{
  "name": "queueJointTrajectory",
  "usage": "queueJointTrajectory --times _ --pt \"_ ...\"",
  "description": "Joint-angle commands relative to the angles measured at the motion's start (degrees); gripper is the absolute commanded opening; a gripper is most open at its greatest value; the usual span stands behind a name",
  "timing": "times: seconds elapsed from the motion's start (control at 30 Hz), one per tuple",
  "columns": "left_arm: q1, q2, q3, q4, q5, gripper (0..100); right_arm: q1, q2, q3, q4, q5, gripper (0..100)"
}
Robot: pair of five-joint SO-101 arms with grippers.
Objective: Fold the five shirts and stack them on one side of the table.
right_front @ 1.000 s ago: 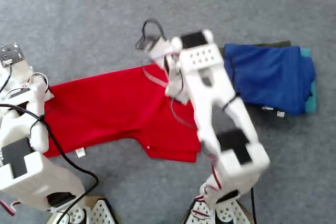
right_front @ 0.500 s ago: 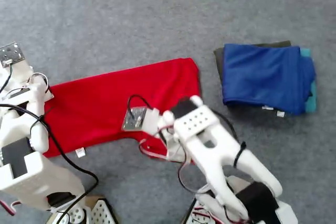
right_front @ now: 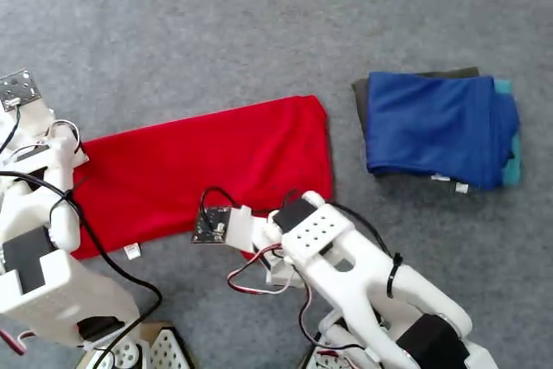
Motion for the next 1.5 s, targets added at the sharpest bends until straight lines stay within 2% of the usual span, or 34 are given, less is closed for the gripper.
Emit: queueJointTrajectory --times 0.0,0.23,0.4,0.6,0.7,0.87,1.07,1.27,1.47 --pt "-0.40 -0.79 -3.21 0.26 -0.09 3 -0.62 0.66 0.48 -2.99 -0.44 24.1" --pt "-0.48 -0.79 -3.21 0.26 -0.09 3 1.93 10.51 0.31 -10.90 -0.09 24.0" --pt "-0.48 -0.79 -3.21 0.26 -0.09 3 2.20 14.46 -1.27 -10.64 2.81 23.0" --pt "-0.48 -0.79 -3.12 0.26 -0.09 3 2.37 15.34 -1.54 -11.87 2.73 0.8" --pt "-0.48 -0.79 -3.12 0.26 -0.09 3 4.40 15.08 -2.15 -12.75 2.73 2.5" --pt "-0.48 -0.70 -3.21 0.26 -0.09 3 9.76 14.99 -11.82 -6.24 1.93 1.5" --pt "-0.48 -0.70 -3.21 0.26 -0.09 3 11.08 15.52 -28.88 7.82 2.20 1.5" --pt "-0.48 -0.70 -3.21 0.26 -0.09 3 11.08 21.93 -40.66 10.64 2.64 1.5" --pt "-0.48 -0.70 -3.21 0.26 -0.09 3 11.60 34.42 -55.52 12.75 8.88 1.5"
